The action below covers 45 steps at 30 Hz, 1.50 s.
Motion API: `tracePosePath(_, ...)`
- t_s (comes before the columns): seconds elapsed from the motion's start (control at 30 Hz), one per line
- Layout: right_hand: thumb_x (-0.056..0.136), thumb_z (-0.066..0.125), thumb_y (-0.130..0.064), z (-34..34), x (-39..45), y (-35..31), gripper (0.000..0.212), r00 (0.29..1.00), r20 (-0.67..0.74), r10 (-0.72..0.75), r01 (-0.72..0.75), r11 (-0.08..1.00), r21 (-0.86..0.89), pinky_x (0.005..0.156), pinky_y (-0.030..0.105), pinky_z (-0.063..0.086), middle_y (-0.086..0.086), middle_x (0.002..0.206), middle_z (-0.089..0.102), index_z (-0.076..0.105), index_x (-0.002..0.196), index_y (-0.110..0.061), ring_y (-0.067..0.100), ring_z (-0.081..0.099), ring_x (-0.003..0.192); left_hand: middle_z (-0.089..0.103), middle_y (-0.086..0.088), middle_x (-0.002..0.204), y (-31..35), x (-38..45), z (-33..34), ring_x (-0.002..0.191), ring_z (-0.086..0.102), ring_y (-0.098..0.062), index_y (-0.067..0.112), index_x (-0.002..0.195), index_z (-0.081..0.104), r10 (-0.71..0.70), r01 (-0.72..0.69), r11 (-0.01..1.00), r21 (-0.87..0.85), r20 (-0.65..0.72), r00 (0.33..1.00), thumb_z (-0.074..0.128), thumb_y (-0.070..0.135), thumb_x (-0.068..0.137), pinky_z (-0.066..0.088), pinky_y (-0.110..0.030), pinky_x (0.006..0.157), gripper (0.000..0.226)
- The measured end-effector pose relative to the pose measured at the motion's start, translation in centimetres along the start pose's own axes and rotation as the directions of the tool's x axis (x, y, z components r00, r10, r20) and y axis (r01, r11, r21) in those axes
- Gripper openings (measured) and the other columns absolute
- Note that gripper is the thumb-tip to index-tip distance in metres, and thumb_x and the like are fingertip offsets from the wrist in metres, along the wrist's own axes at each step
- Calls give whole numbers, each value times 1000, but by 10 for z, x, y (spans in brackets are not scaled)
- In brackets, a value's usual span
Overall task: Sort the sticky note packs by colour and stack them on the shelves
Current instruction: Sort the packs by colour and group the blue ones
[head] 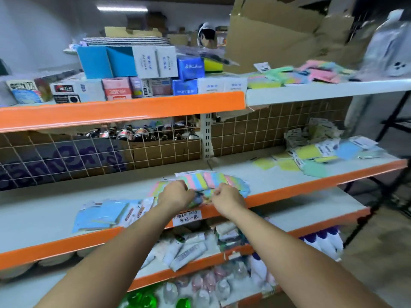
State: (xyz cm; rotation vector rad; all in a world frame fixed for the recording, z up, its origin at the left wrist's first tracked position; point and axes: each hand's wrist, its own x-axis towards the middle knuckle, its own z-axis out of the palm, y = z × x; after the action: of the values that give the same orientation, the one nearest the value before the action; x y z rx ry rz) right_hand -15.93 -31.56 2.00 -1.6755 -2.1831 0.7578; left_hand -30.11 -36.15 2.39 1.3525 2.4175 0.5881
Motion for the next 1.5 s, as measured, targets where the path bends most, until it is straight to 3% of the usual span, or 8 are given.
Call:
tracePosePath(0.13,96,46,-25,-35,5,46,27,999,-39,-14,13,1000,-25,85,31,47,9,120,63,61,116,-16,30,58,112,68,-13,102,55,-4,32,96,62,-30,12,100,62,70,-68,996,-65,28,997,54,28,87,48,-31,79,23)
tracePosePath(0.33,92,49,-21,-90,13,120,18,995,-100,9,-7,1000,16,80,31,47,7,112,65,63,102,-15,29,59,105,66,-12,97,140,-8,79,100,60,-30,10,96,61,178,-169,978,-121,72,981,50,24,90,44,-29,75,19)
tracePosePath(0.47,93,47,-23,-121,20,165,16,990,-126,65,-61,998,34,69,28,44,3,108,65,61,99,-17,26,60,97,66,-11,104,191,-9,106,101,58,-29,9,104,62,241,-225,964,-143,107,964,52,26,91,43,-28,78,23)
tracePosePath(0.67,95,43,-21,-156,31,223,20,977,-155,144,-140,989,37,70,28,41,5,110,63,61,104,-15,28,58,100,66,-12,106,256,3,147,101,59,-28,13,101,63,320,-294,943,-157,182,930,53,29,90,43,-28,77,22)
tracePosePath(0.8,95,42,-17,-174,44,255,26,969,-177,172,-167,985,39,77,32,49,10,105,65,66,101,-8,29,60,96,66,-11,102,292,15,171,93,58,-25,12,102,62,373,-341,925,-166,239,897,52,29,90,40,-25,71,23)
tracePosePath(1.17,92,46,-20,-231,120,325,17,911,-293,291,-275,957,95,76,31,47,9,100,66,60,97,-11,29,61,98,61,-6,87,401,78,223,81,54,-23,15,88,58,472,-401,876,-268,302,828,53,25,89,41,-27,69,11)
tracePosePath(1.33,90,45,-16,-255,148,349,8,894,-289,342,-300,937,181,70,34,48,4,89,59,53,88,-16,28,62,89,58,-3,88,442,104,242,80,53,-23,16,89,58,496,-419,865,-277,340,799,53,25,89,39,-25,62,10)
tracePosePath(1.5,91,41,-17,-270,170,377,13,874,-286,394,-350,917,192,64,29,44,3,90,60,54,92,-17,24,61,83,63,-6,100,474,121,265,88,55,-23,17,88,58,516,-426,852,-303,355,779,54,26,88,40,-26,71,9)
